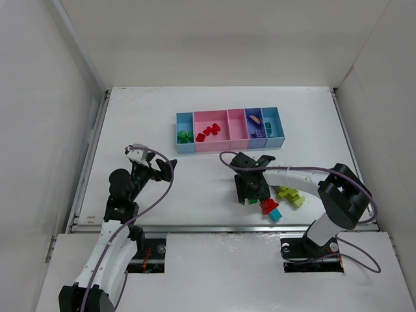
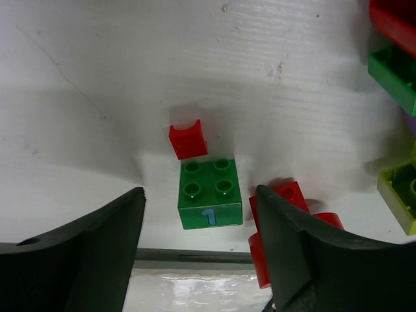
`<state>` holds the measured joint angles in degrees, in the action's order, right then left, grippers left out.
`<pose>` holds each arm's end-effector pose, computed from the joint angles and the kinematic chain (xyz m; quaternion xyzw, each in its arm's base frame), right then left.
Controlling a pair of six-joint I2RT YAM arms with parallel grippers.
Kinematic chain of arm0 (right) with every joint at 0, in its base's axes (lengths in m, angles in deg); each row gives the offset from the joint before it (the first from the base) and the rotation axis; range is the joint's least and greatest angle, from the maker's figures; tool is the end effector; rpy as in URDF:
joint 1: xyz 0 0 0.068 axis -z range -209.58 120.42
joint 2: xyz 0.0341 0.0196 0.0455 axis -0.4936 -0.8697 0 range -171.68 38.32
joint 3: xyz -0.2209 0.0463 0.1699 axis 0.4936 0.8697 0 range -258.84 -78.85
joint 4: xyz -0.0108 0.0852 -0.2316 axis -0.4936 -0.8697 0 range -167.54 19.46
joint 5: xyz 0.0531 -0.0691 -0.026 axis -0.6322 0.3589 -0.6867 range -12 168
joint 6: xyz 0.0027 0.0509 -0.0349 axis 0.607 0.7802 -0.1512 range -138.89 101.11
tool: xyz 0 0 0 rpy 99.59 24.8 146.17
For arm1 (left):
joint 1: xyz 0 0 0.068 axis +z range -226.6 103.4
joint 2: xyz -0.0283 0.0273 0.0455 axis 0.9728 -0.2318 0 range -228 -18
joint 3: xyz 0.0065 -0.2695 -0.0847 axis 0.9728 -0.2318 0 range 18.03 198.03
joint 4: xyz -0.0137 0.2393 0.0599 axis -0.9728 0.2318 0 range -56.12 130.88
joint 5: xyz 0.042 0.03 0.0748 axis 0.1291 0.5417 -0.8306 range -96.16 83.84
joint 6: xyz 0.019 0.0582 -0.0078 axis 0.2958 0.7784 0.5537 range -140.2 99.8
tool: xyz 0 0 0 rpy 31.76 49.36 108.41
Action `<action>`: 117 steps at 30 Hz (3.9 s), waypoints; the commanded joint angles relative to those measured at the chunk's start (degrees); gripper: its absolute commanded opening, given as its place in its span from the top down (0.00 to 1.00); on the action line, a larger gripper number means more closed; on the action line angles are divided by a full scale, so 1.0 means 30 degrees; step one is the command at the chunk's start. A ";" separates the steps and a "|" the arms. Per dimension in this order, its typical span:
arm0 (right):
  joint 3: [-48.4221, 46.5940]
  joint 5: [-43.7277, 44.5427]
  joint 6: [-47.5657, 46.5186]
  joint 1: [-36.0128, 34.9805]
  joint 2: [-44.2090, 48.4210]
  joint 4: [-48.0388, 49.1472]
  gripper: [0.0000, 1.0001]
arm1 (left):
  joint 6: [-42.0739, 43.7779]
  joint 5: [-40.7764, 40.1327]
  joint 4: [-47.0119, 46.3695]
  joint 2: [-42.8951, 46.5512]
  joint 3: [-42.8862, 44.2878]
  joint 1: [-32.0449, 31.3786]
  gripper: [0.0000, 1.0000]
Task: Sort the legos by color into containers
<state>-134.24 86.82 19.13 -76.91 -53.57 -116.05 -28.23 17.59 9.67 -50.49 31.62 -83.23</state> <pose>0.1855 0.1906 0.1801 -0.0753 0.9918 -0.0094 0.1030 0.1385 -0.0350 0.2539 0.1440 0.6610 -0.2297 0.6997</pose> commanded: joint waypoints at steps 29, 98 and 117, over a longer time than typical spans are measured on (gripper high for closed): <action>-1.2341 0.2011 -0.6776 -0.1713 -0.3564 0.7790 1.00 | -0.0194 -0.4101 -0.0313 0.1162 -0.0104 0.0073 0.00; 0.1032 0.0808 -0.0222 0.0220 0.0898 0.3745 0.45 | 0.0158 -0.4664 0.0129 0.1191 0.0247 0.0073 0.00; 0.1092 0.0517 -0.1394 0.0924 -0.0131 0.5065 0.93 | 0.0158 -0.4664 0.0129 0.1191 0.0247 0.0073 0.00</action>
<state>-130.66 89.37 14.93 -74.22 -53.20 -102.63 -28.12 2.82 11.84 -47.43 31.62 -83.23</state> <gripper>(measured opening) 0.235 0.997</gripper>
